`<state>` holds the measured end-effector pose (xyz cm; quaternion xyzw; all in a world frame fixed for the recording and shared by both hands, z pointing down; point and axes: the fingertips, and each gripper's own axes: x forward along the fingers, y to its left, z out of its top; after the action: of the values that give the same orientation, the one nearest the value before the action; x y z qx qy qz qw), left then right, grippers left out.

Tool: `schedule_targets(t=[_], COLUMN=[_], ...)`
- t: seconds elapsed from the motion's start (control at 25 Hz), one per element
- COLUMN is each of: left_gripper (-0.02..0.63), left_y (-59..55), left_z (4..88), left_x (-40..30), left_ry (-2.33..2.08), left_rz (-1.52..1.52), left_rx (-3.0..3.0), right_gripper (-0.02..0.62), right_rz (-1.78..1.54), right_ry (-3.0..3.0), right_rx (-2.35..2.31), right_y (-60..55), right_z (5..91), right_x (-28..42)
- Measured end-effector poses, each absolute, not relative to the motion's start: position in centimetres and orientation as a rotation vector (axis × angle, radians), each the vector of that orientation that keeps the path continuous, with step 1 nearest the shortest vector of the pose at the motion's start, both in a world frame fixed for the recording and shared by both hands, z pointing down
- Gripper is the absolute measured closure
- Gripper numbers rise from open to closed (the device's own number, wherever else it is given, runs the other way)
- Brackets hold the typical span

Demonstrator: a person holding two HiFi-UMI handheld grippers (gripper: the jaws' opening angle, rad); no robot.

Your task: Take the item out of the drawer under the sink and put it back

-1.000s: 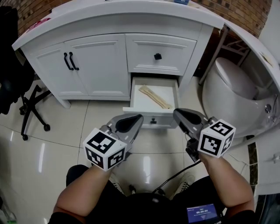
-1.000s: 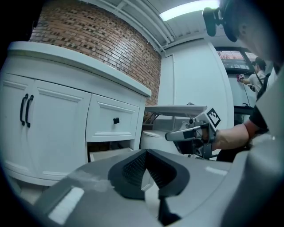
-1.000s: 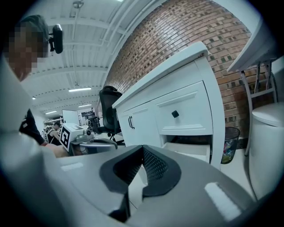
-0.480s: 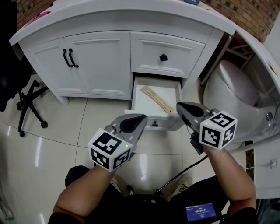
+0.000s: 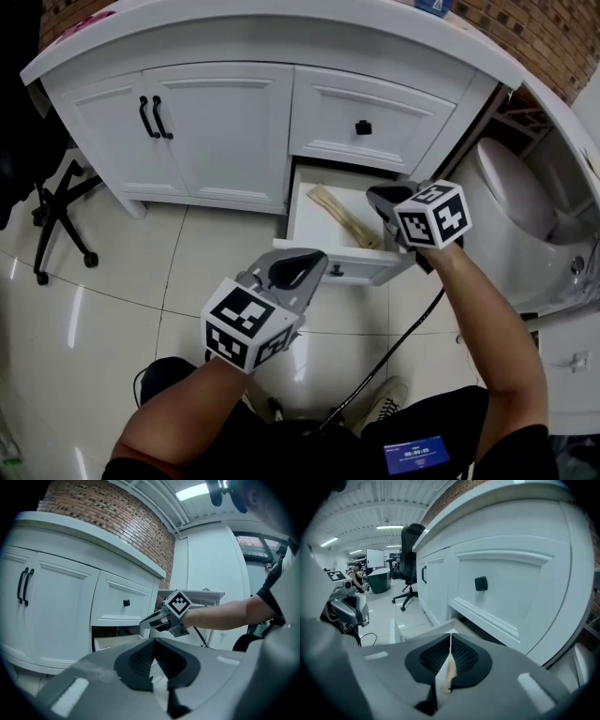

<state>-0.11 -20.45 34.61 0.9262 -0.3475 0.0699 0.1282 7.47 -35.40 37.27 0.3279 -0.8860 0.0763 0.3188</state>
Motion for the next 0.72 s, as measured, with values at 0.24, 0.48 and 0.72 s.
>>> schedule_targets(t=[0.24,0.48,0.72], left_gripper=[0.600,0.600,0.600], left_y=[-20.9,-21.4,-21.8], left_z=[34.7,34.9,34.7], left_x=[-0.4,-0.5,-0.8], left_ry=[-1.013,-1.010,-1.008], left_rz=[0.193,0.179,0.166], left_rx=[2.680,2.667,2.661], right_gripper=[0.559,0.522,0.514], right_rz=[0.180,0.200,0.214], right_ry=[-2.212,-2.088,-1.965], right_rx=[0.735,0.607,0.560], right_y=[-38.7,-39.6,-40.2], right_z=[41.8,47.2,50.7], right_x=[6.0,4.4,3.8])
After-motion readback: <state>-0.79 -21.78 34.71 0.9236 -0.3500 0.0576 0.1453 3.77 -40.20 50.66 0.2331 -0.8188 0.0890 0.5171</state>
